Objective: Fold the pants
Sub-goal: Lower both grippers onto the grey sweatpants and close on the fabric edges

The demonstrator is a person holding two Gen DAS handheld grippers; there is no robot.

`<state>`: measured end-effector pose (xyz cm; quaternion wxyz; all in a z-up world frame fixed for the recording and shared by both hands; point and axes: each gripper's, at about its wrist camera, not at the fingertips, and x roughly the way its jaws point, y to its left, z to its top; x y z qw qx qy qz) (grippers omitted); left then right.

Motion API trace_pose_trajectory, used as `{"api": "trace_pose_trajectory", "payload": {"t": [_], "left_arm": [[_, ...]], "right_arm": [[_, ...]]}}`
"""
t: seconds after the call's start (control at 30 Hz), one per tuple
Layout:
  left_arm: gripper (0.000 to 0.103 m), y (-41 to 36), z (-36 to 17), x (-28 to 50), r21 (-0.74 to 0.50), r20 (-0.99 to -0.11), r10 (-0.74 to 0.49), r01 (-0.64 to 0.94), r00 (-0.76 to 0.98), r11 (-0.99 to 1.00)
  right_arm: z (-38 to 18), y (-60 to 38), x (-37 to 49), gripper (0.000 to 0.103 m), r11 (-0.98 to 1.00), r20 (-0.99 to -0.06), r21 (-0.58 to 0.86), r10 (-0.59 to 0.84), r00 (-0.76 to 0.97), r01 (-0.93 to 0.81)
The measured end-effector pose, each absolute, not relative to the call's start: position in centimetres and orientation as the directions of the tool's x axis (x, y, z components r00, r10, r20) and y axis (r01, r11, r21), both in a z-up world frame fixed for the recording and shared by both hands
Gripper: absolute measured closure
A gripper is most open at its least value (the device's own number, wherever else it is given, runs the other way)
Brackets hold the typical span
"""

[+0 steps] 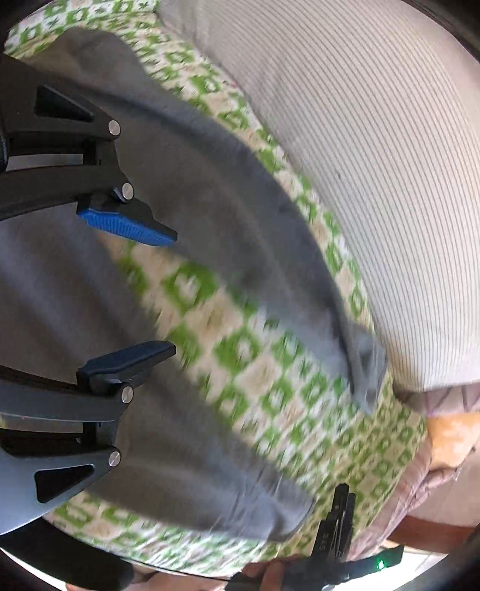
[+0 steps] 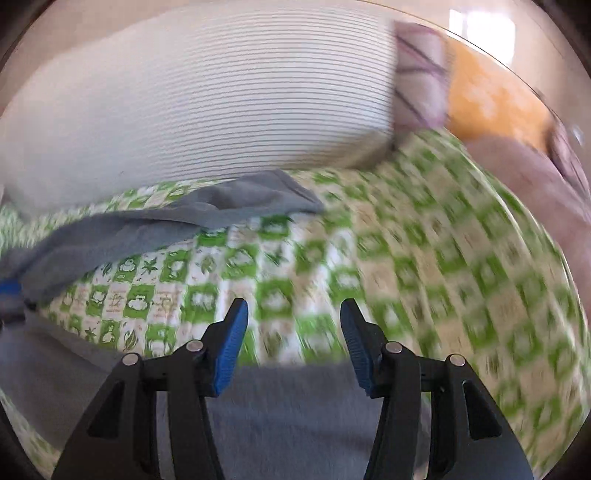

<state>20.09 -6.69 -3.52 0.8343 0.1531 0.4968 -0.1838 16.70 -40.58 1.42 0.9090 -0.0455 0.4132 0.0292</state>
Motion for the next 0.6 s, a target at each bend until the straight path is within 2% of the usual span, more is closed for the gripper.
{"api": "trace_pose_trajectory", "payload": {"t": [0.17, 0.23, 0.27, 0.33, 0.47, 0.6], "left_arm": [[0.045, -4.7, -3.8, 24.4, 0.124, -0.883, -0.112, 0.458, 0.455, 0.88], [0.045, -4.1, -4.1, 26.3, 0.154, -0.887, -0.081, 0.457, 0.454, 0.876], [0.044, -3.6, -4.3, 27.4, 0.151, -0.895, -0.079, 0.464, 0.44, 0.873], [0.043, -3.0, -4.7, 29.0, 0.167, -0.897, -0.064, 0.469, 0.437, 0.867], [0.041, -2.5, -6.1, 32.1, 0.206, -0.91, -0.018, 0.49, 0.414, 0.847], [0.041, -3.3, -7.5, 34.2, 0.181, -0.93, -0.035, 0.536, 0.367, 0.824]], "right_arm": [[0.4, -38.6, 21.7, 0.049, 0.953, -0.787, -0.2, -0.018, 0.617, -0.227], [-0.7, -37.7, 23.4, 0.046, 0.924, -0.791, -0.284, -0.074, 0.607, -0.257], [-1.1, -37.4, 24.1, 0.041, 0.909, -0.789, -0.322, -0.103, 0.606, -0.265], [-2.0, -36.5, 25.7, 0.039, 0.866, -0.777, -0.405, -0.157, 0.609, -0.293], [-3.4, -35.7, 28.2, 0.038, 0.836, -0.788, -0.428, -0.16, 0.594, -0.344], [-4.3, -35.1, 30.5, 0.038, 0.812, -0.78, -0.455, -0.164, 0.604, -0.367]]}}
